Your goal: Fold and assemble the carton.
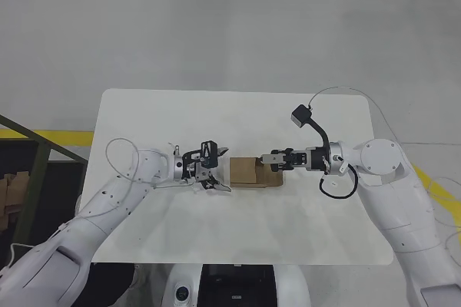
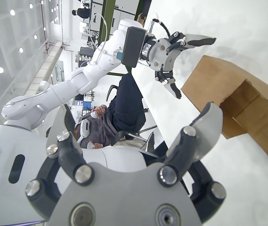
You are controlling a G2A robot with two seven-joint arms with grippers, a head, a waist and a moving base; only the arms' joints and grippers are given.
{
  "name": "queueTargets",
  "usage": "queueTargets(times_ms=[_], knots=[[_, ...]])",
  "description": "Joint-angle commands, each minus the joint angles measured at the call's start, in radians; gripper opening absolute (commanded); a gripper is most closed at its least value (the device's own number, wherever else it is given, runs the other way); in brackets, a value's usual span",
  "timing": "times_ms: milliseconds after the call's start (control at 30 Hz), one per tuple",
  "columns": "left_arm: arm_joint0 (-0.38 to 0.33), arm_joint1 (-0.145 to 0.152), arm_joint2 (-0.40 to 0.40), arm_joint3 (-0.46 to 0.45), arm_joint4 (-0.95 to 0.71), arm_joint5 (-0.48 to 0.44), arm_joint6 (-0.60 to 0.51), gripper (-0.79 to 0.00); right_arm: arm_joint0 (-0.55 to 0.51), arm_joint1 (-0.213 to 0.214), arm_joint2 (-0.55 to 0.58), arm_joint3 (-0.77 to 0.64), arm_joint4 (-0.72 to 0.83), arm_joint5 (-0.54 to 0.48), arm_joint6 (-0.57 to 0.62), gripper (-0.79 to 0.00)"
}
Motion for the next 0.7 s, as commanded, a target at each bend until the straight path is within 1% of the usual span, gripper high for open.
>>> queueTargets(times_ms=[0,167,533,567,600,667], knots=[[-0.012,-0.007,0.02,0.019,0.013,-0.018,0.022,0.0,0.0,0.0,0.0,0.0,0.0,0.0,0.0,0.0],[-0.033,-0.03,0.059,0.068,0.011,-0.017,0.061,0.0,0.0,0.0,0.0,0.0,0.0,0.0,0.0,0.0],[-0.084,-0.074,0.108,0.165,-0.01,-0.008,0.088,0.0,0.0,0.0,0.0,0.0,0.0,0.0,0.0,0.0],[-0.088,-0.077,0.11,0.171,-0.01,-0.007,0.092,0.0,-0.006,0.0,-0.003,-0.003,-0.001,0.002,-0.009,-0.111],[-0.09,-0.079,0.113,0.177,-0.009,-0.008,0.096,0.0,-0.012,0.0,-0.009,-0.007,-0.007,0.008,-0.011,-0.406],[-0.095,-0.083,0.117,0.188,-0.006,-0.008,0.103,0.0,-0.013,0.002,-0.016,-0.004,-0.021,0.026,-0.001,-0.625]])
